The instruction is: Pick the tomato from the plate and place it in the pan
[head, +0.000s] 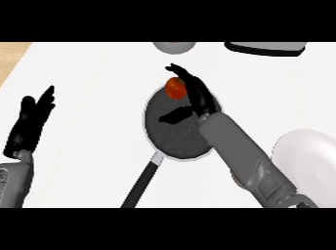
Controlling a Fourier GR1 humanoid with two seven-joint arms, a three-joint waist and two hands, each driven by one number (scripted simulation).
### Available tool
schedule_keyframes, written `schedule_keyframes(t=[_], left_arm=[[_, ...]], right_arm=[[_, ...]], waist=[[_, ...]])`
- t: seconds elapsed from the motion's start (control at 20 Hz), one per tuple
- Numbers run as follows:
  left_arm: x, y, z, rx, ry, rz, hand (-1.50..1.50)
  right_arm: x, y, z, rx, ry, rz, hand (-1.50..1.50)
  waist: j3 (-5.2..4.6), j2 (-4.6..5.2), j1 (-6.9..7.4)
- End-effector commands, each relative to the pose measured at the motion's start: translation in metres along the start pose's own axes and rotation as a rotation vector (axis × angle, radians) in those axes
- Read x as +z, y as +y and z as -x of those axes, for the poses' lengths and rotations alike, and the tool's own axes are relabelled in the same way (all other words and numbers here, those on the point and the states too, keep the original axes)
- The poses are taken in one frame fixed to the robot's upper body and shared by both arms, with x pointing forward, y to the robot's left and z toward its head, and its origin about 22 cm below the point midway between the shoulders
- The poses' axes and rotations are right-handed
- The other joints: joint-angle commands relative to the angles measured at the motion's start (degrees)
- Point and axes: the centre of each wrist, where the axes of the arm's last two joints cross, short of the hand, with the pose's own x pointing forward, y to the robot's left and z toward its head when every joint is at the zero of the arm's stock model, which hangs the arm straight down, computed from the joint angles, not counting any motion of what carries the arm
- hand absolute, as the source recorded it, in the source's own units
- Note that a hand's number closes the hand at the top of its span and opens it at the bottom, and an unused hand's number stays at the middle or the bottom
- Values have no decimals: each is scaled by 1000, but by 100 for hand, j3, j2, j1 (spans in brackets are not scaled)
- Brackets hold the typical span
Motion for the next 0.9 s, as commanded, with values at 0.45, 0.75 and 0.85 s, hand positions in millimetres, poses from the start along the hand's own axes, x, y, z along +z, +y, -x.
schedule_keyframes(t=[0.45,0.75,0.85], left_arm=[[-1,17,7,17,65,-70,0],[25,35,43,21,79,-91,0],[21,17,27,10,70,-113,0]], right_arm=[[-15,-17,1,-184,8,228,-150],[-14,-110,27,-221,31,301,-150],[5,-131,55,-236,41,298,-150]], waist=[[-6,-99,-563],[-9,-160,-682],[-7,-168,-734]])
